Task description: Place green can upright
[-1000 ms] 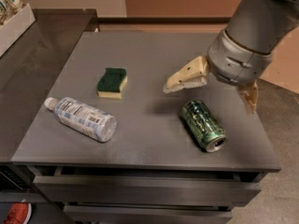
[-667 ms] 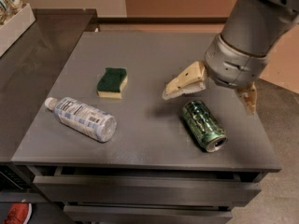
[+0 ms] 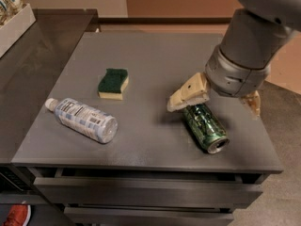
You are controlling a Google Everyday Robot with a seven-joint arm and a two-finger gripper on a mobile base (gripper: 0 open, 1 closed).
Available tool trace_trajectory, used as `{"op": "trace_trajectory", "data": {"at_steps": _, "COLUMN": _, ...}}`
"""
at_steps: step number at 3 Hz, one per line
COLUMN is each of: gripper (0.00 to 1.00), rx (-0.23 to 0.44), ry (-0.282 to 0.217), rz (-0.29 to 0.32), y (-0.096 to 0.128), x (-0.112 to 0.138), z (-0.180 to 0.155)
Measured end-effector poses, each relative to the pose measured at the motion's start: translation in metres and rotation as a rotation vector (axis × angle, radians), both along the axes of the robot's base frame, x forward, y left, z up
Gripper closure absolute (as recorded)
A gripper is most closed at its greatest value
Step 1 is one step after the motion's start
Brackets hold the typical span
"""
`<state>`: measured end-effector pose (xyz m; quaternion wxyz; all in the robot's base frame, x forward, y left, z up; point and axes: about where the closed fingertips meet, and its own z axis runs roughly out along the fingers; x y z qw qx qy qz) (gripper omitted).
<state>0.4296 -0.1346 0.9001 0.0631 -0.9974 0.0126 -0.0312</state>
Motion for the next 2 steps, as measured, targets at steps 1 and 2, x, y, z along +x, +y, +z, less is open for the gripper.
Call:
{"op": "trace_trajectory", "data": {"at_steps": 1, "gripper": 0.0, "rx": -0.031, "ry": -0.015, "rz": 0.013, "y": -0.005, "x": -0.003, "z": -0.01}}
{"op": "trace_trajectory", "data": {"at_steps": 2, "gripper": 0.0, "rx": -0.053, "ry": -0.007, "rz": 0.032, "y": -0.008, "x": -0.006, "z": -0.021}}
